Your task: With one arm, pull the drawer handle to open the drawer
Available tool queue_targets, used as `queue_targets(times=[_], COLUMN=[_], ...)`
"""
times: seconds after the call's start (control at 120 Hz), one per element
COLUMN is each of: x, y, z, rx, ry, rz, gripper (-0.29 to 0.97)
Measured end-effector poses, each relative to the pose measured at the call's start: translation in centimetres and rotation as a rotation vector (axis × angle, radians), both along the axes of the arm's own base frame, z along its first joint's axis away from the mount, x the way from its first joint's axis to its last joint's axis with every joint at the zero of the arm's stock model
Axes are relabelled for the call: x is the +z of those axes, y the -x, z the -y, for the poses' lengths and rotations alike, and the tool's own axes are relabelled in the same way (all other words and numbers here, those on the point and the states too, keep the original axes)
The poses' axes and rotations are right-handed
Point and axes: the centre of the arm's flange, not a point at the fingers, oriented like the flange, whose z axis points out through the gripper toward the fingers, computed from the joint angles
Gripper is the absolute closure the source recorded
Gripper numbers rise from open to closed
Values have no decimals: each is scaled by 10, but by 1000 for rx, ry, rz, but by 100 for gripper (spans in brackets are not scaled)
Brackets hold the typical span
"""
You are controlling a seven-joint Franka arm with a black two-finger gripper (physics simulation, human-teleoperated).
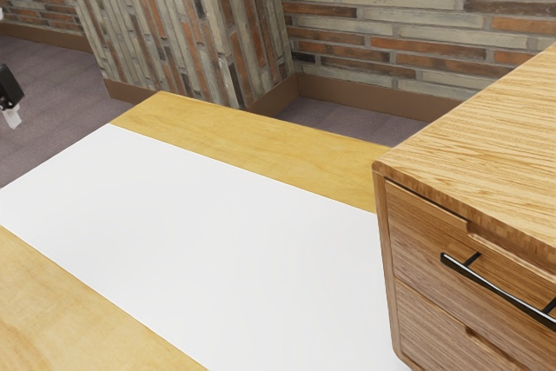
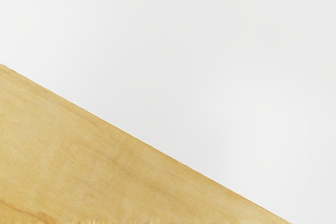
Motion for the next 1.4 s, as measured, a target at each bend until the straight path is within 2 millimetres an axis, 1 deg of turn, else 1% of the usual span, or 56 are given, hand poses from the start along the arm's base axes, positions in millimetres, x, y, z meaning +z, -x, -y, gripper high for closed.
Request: queue_targets(times=[0.042,0.092,0.183,0.2,0.217,0.275,0.3,0.317,0.35,0.4,0.425,0.45,0.475,0.508,0.592,0.65,0.683,0.7,0.717,0.733,0.758,0.783,0.817,0.867,0.917,0.967,1.008,1.042,1.075,1.1,1.183,1.333,1.367,1.4], x=[0,0,0,4,21,81,99,107,117,121,121,121,119,117,110,99,82,69,55,39,15,-1,-14,-25,-28,-27,-27,-27,-26,-26,-32,-41,-42,-43], y=[6,10,7,6,7,20,24,22,9,-15,-24,-31,-34,-38,-42,-46,-49,-51,-52,-49,-39,-27,-11,13,46,89,118,137,149,152,148,135,134,135], z=[-7,-11,-7,-4,3,36,55,69,105,164,188,206,218,226,236,240,247,255,267,283,308,323,332,337,339,343,346,347,350,351,353,375,383,397], rx=[12,15,-6,-13,-25,-85,-123,-155,-239,-379,-432,-473,-501,-520,-543,-555,-572,-592,-620,-656,-704,-731,-738,-733,-717,-678,-651,-632,-618,-611,-586,-490,-497,-528], ry=[1,4,7,3,-16,-72,-81,-84,-81,-68,-62,-57,-52,-48,-38,-19,5,21,36,52,72,81,85,93,96,78,69,68,73,82,110,67,73,82], rz=[-1,0,2,8,34,145,183,202,224,238,238,237,234,227,208,172,131,103,74,42,-7,-41,-63,-70,-41,15,59,95,125,136,139,120,121,122], gripper=[2,2,2,2,2,2,2,2,2,2,2,2,3,3,2,2,2,2,2,2,2,3,3,2,2,2,2,2,2,2,2,2,2,2])
